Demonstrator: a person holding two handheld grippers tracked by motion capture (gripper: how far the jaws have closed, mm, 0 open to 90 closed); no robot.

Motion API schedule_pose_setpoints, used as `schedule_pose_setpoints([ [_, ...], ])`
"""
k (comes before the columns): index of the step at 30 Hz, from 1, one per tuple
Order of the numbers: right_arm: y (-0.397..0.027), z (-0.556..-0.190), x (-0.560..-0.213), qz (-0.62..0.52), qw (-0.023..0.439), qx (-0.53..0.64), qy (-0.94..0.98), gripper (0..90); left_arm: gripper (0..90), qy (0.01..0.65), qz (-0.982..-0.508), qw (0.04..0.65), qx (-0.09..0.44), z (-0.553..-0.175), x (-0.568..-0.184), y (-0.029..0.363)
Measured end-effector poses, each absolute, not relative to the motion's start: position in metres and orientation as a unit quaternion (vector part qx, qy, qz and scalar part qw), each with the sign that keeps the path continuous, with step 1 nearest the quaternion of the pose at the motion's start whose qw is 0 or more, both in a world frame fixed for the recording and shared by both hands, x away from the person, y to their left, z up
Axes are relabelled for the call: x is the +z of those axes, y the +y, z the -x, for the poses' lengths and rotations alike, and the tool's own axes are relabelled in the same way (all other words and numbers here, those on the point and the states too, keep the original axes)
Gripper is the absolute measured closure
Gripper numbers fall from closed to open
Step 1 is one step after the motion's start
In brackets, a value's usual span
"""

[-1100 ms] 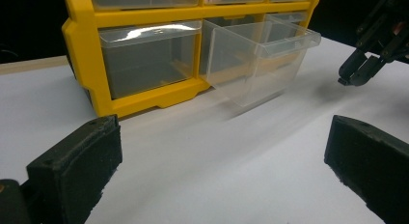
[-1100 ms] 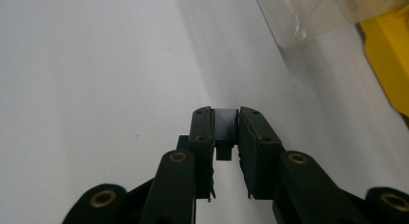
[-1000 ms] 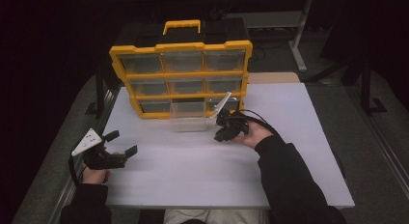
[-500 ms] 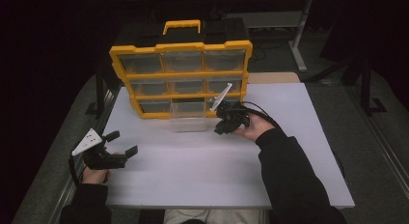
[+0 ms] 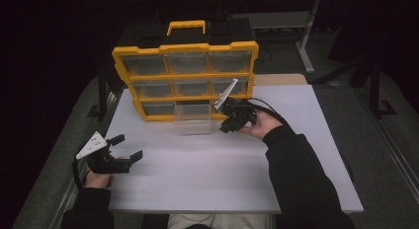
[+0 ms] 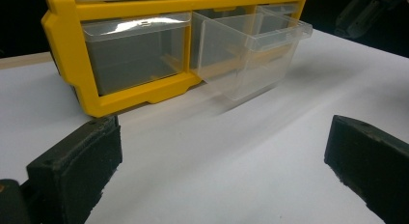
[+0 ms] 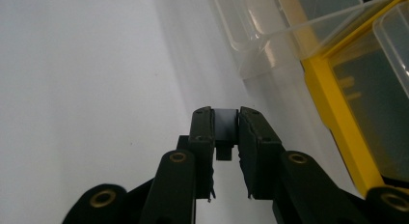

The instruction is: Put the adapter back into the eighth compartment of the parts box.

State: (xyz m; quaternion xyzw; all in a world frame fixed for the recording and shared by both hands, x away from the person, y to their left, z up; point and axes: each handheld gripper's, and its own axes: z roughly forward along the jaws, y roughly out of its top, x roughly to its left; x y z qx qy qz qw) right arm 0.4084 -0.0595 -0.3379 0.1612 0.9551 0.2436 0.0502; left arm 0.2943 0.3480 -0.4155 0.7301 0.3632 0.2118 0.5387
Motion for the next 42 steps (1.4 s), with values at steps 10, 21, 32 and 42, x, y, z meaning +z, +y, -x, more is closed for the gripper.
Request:
schedule_pose_setpoints([
  [10, -0.055, -0.414, -0.315, -0.158, 0.061, 0.248, 0.954, 74.7, 0.0, 0.366, -0.725, 0.542, 0.217, -0.294, -0.415, 0.35],
  [21, -0.046, -0.42, -0.297, -0.15, 0.069, 0.254, 0.953, 74.7, 0.0, 0.37, -0.721, 0.543, 0.22, -0.294, -0.414, 0.351],
  [32, -0.027, -0.427, -0.285, -0.136, 0.072, 0.256, 0.954, 74.7, 0.0, 0.372, -0.716, 0.547, 0.223, -0.293, -0.414, 0.352],
  [42, -0.014, -0.435, -0.276, -0.129, 0.077, 0.263, 0.953, 74.7, 0.0, 0.372, -0.714, 0.549, 0.224, -0.293, -0.413, 0.353],
])
